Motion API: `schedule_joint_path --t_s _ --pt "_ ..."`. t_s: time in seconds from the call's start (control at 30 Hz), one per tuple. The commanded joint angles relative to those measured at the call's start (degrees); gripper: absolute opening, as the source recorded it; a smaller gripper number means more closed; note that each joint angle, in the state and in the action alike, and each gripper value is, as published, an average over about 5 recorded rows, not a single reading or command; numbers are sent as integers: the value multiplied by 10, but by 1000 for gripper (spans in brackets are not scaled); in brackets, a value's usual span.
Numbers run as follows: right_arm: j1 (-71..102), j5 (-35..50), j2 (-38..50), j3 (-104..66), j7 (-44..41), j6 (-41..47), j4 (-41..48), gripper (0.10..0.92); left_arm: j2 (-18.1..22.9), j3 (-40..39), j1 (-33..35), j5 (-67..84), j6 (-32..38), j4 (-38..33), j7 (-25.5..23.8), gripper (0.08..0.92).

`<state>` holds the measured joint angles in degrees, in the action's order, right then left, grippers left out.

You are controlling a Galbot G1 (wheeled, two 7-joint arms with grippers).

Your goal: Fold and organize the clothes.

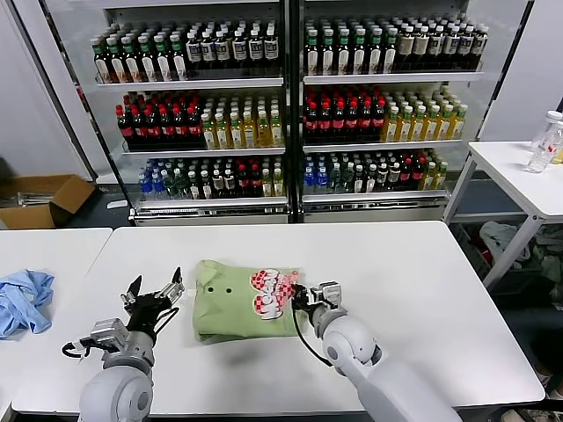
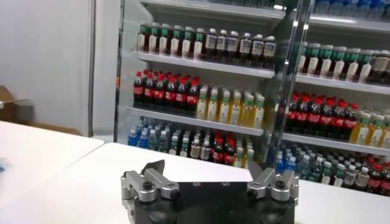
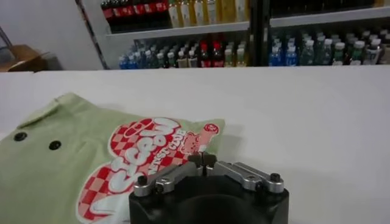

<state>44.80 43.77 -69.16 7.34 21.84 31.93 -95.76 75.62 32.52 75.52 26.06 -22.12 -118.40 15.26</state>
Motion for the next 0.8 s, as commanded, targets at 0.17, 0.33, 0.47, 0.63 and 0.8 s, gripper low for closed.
schedule_joint_path --t_s 0.17,0.33,0.47,0.63,0.8 --pt "-10 -35 102 -34 -41 -26 1 105 22 -17 1 -13 3 3 -3 822" --pt "9 -115 152 -49 -87 -69 -26 111 33 -35 5 -39 6 -3 -6 823" --pt "78 -173 188 -99 -78 -171 -86 171 39 -50 14 -58 9 -18 -11 822" --pt "183 -192 197 -198 -74 -264 -144 309 43 -68 25 -81 10 -32 -16 823" --pt "261 -172 189 -264 -72 -291 -210 456 38 -64 46 -79 11 -61 -26 822"
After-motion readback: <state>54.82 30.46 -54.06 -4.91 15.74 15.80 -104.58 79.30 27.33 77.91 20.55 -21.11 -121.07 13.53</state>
